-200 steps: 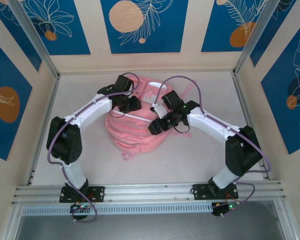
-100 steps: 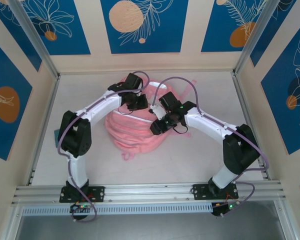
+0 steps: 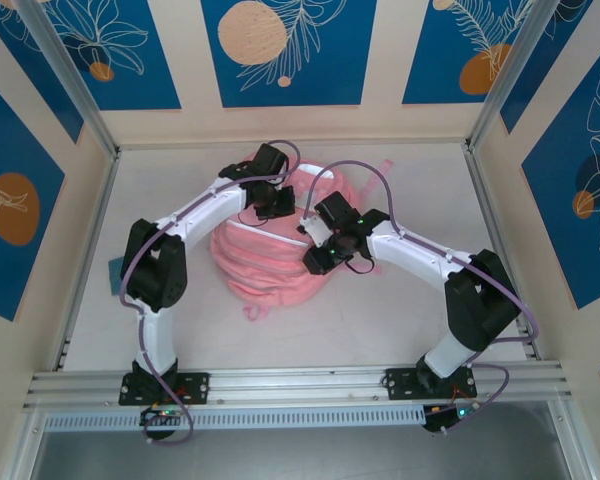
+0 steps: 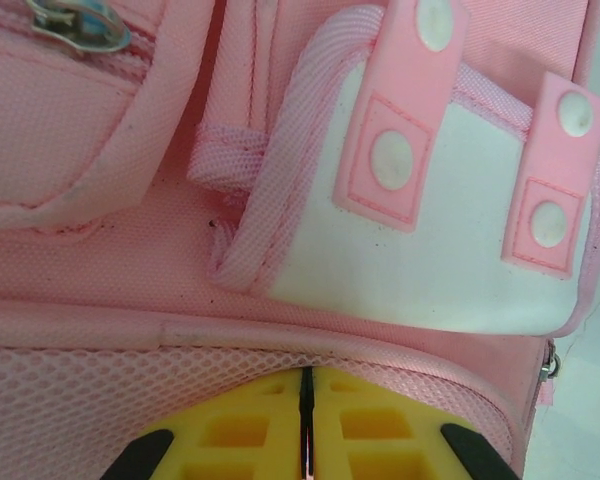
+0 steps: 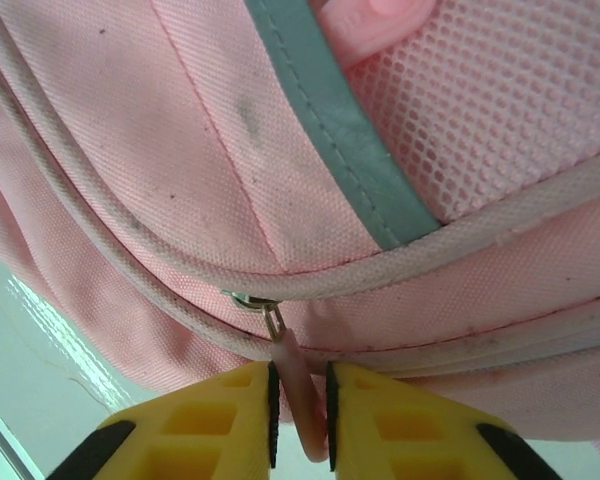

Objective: Pack the student bag

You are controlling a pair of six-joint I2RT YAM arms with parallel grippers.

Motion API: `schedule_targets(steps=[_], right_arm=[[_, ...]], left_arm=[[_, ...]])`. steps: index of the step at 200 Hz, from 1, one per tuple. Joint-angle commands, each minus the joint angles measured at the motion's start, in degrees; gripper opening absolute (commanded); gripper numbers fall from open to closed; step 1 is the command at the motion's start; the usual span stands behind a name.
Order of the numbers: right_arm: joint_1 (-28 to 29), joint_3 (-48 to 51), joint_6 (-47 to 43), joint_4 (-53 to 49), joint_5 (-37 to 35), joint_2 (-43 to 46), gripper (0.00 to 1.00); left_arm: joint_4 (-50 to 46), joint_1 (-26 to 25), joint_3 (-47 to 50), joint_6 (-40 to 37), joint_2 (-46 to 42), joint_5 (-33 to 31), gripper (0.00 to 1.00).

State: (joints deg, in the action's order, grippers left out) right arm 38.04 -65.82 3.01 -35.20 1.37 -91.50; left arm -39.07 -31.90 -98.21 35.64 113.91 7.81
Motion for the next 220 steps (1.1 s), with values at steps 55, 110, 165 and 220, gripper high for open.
schedule_targets(steps=[55, 110, 165, 220], right_arm=[[1.5, 3.73, 1.6, 4.24, 5.44, 3.92, 0.06], [3.82, 4.81, 4.06, 9.69, 8.65, 4.36, 0.03], [3.1, 7.35, 11.06, 12.94, 7.11, 7.57, 0.16], [-4.08, 14.75, 22.23, 15.42, 8.26, 20.56, 0.57]], left_arm=[[1.52, 0.67, 1.57, 3.9, 0.88, -0.69, 0.06], [2.91, 0.66, 2.54, 5.89, 0.99, 0.16, 0.0], [4.79, 0.83, 3.61, 7.3, -0.96, 1.97, 0.03], [3.42, 1.17, 6.94, 6.64, -10.33, 1.59, 0.4]])
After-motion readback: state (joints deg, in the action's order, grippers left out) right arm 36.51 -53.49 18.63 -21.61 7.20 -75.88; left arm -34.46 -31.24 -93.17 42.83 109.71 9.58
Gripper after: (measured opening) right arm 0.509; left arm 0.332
